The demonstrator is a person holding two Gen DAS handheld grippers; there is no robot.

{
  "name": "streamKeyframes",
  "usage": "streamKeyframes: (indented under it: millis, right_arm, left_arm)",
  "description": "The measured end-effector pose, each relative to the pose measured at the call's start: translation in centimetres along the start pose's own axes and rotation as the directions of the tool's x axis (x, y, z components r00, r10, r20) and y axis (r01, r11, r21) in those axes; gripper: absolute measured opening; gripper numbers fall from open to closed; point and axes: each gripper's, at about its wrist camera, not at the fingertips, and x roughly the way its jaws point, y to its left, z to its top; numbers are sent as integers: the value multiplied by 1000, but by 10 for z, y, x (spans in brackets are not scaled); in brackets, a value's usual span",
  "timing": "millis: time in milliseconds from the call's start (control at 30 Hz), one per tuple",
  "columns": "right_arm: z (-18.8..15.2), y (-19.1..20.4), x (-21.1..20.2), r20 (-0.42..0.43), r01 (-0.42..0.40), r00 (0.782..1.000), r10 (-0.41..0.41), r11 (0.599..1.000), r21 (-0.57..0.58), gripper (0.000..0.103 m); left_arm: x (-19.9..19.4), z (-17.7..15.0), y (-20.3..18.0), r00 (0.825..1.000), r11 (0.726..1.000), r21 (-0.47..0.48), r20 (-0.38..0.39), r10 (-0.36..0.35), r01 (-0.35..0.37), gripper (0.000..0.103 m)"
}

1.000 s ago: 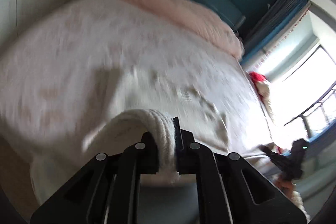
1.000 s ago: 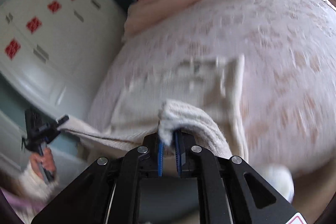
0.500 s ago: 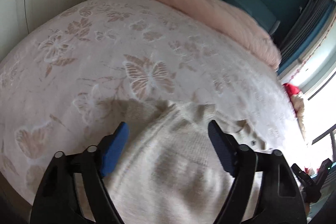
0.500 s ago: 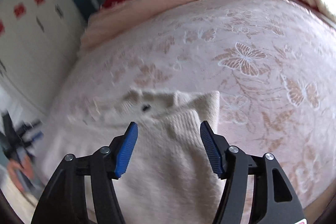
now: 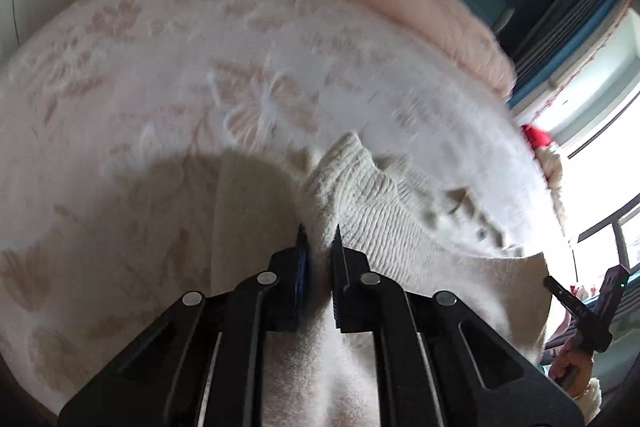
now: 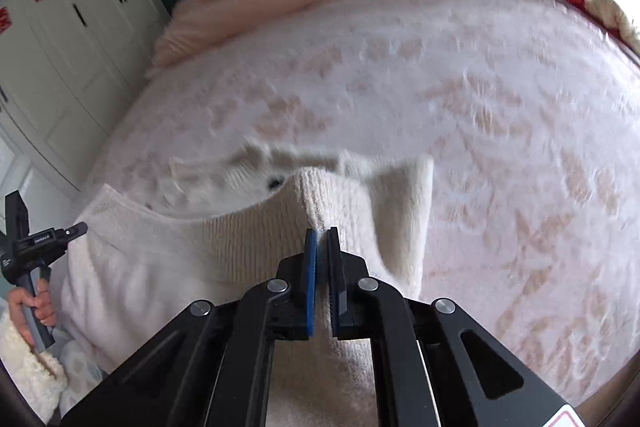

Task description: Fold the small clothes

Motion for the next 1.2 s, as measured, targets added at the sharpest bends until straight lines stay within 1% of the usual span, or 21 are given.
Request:
streamKeyframes:
  millis: [133,200,233,300,333,400,433,500,533,567,600,633,667,767,833,867,933,967,1033,1100,1200]
  right_arm:
    - [44,12,-29,120,-21,992,22,1000,-7,5]
    - [63,9,-17,139,31,990,-30,1000,-4,5]
    - [68,4,0,114,55,992,-55,998,4,6]
    - [69,-14,38,30,69,997,-71,996,55,8]
    - [64,-26,62,-21,65,998,-64,994,93,10]
    - [55,-35,90,-101,136,987,-128,987,86,10]
    - [52,-35,91,-101,159,983,-152,985,73,12]
    - [47,-32,72,-51,115,992,-111,989,88,20]
    - [43,-29,57,-32,93,995,-90,992,88,36]
    - [36,-27,43,-9,81,997,-80,993,87,47]
    - [28,-25,30,16,65,998,-67,994,86,51]
    - [16,-25,19,31,67,997,-70,995,79,58]
    - [5,-25,14,30,93,995,-95,993,67,60]
    - [-28,-27,19,-38,157,987,-155,986,48,60]
    - [-46,-32,21,-62,137,989,-132,987,86,60]
    - [-53,-33,22,-64,125,991,-119,987,100,51]
    - [-60,-36,25,-83,106,992,-96,987,122,16]
    - [-58,-39,25,-89,95,993,-83,985,143,14]
    - [-49,-42,15,-58,87,995,-78,983,162,7]
    - [-42,-46,2,-32,107,994,-104,983,146,7]
    - [-54,-62,27,-153,143,980,-124,983,118,9]
  left_arm:
    - [-27,37,-27,994,999,32,99,-44,41,8]
    - [-18,54,-32,994,1000,31,108,-6,3,9]
    - [-8,60,-31,996,999,28,93,12,-15,10]
    - [28,65,-22,992,993,19,47,113,-114,17]
    - [53,62,-16,986,986,31,-12,167,-166,17]
    - [85,51,-4,957,963,53,-113,268,-264,17]
    - [88,44,1,954,962,45,-126,272,-269,16]
    - [70,35,4,973,976,10,-70,219,-218,18]
    - [59,30,4,977,978,6,-56,207,-207,20]
    - [45,23,3,982,983,-5,-51,183,-183,32]
    - [34,16,4,986,987,-13,-38,159,-160,47]
    - [21,6,4,989,989,-15,-15,149,-149,54]
    - [13,-3,4,987,986,-11,-6,164,-164,64]
    - [4,-30,9,985,986,-33,-45,164,-165,65]
    - [-1,-45,15,987,985,-74,-53,153,-157,64]
    - [-3,-52,19,989,986,-88,-55,139,-144,59]
    - [-1,-62,23,985,982,-88,-72,159,-165,29]
    - [2,-63,25,979,978,-82,-90,182,-189,10]
    - [-1,-62,32,979,974,-124,-98,177,-188,6]
    - [-3,-60,35,973,967,-128,-103,206,-218,4]
    - [7,-63,41,966,963,-119,-129,225,-241,4]
